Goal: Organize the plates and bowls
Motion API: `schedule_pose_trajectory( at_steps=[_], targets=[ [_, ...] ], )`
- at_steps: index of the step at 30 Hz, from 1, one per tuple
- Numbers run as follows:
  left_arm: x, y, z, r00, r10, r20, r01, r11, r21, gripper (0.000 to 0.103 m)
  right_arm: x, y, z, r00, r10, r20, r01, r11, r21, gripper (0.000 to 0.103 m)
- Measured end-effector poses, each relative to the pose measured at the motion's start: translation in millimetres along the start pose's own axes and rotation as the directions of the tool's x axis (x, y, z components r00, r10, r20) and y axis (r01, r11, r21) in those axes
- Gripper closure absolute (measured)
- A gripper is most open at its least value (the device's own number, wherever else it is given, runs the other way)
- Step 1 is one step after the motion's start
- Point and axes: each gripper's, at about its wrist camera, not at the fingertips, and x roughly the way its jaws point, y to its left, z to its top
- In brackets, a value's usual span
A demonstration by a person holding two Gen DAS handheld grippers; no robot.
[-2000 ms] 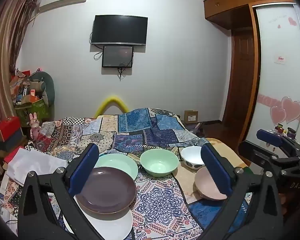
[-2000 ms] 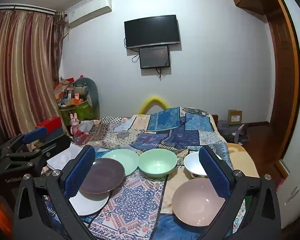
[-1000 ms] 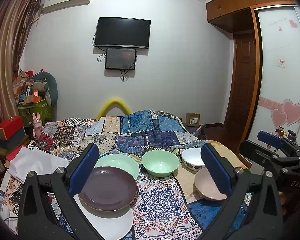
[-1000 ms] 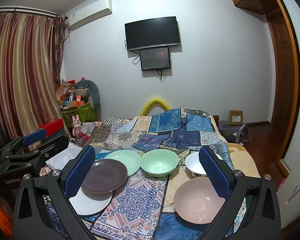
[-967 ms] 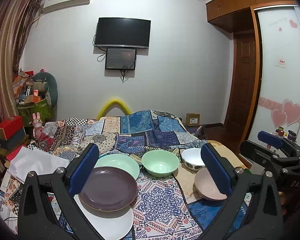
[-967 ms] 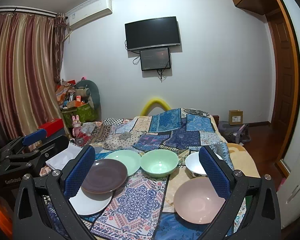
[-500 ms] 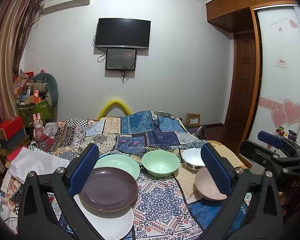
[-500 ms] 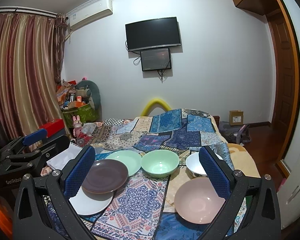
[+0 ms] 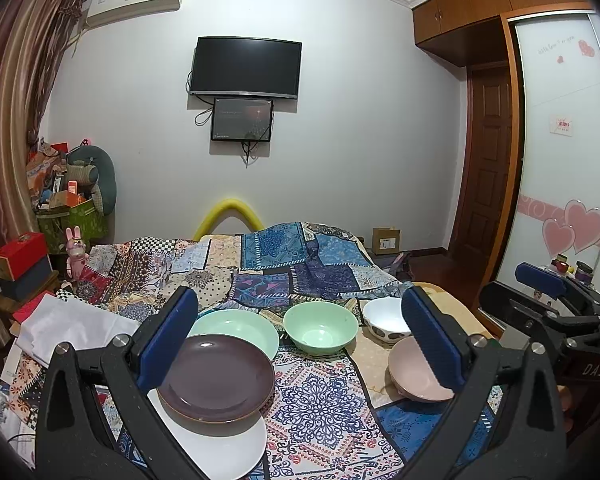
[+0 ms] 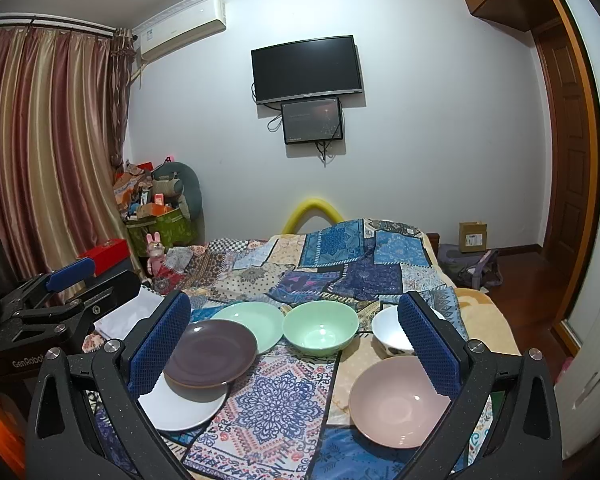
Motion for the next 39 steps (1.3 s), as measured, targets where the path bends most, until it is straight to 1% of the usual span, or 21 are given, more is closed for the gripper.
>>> schedule_pose_trajectory(
  at_steps=[15,25,31,39],
  targets=[
    [0,1,-1,1.0,0.001,0.001,-0.001,1.0,-0.001,0.0,-1,0,0,1.0,0.002,0.001,-0.002,1.0,0.001,0.0],
    [1,8,-5,1.0,0.008,-0.011,-0.008,1.0,-0.02,0.0,2,3,-1,1.0,0.01,-0.001,-0.01,1.0,0.003,0.0],
    [5,18,-12,0.999,0.021,-0.043,-0.022,0.999,-0.025,0.0,14,9,-7,0.999,0.035,-0.022,-0.035,0.999,-0.001,0.0],
    [14,50,-22,0.991,0.032,-0.128,-0.036,0.999,-0.035,0.0,41,19,-21,0.994,0.064,-0.085,-0.064,0.998,0.005,0.0]
  ],
)
